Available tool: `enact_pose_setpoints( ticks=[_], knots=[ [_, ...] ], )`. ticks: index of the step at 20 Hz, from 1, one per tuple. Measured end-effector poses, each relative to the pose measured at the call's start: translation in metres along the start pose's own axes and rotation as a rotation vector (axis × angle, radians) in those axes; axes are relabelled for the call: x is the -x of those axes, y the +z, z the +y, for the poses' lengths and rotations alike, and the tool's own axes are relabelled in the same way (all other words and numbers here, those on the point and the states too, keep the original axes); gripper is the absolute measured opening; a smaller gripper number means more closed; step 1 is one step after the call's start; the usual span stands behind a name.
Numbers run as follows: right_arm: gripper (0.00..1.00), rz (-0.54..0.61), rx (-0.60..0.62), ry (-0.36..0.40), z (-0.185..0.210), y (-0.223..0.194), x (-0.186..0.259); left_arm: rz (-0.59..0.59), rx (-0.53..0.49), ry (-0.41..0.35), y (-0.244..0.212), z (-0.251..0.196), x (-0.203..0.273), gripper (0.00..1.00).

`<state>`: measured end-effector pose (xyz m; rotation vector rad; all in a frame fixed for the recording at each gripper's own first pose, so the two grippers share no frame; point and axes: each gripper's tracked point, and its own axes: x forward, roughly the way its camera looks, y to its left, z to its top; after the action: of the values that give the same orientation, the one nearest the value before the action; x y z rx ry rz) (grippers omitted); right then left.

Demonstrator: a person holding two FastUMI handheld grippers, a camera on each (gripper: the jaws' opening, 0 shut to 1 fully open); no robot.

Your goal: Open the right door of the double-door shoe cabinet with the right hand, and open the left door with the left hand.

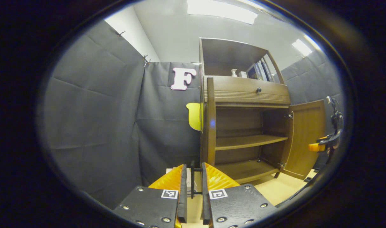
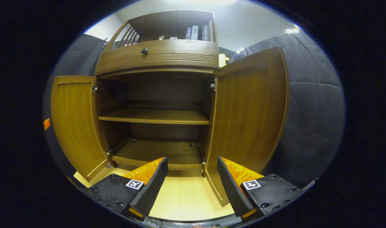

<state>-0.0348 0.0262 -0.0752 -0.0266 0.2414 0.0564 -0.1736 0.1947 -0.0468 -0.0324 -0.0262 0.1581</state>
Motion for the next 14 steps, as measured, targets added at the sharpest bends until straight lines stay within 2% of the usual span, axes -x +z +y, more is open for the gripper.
enact_pose_setpoints(
  ticks=[6, 9, 12, 14],
  knots=[
    [0.97, -0.005, 0.011, 0.106, -0.008, 0.004, 0.015, -0.069, 0.026, 0.063, 0.043, -0.059, 0.015, 0.89],
    [0.98, 0.005, -0.027, 0.165, -0.008, 0.008, 0.021, -0.073, 0.065, 0.078, 0.040, -0.092, 0.015, 0.89],
    [0.97, -0.023, 0.000, 0.198, -0.008, 0.013, 0.026, -0.086, 0.096, 0.093, 0.039, -0.119, 0.007, 0.90],
    [0.98, -0.032, 0.020, 0.223, -0.003, 0.015, 0.022, -0.062, 0.114, 0.074, 0.031, -0.138, 0.003, 0.90]
  ],
)
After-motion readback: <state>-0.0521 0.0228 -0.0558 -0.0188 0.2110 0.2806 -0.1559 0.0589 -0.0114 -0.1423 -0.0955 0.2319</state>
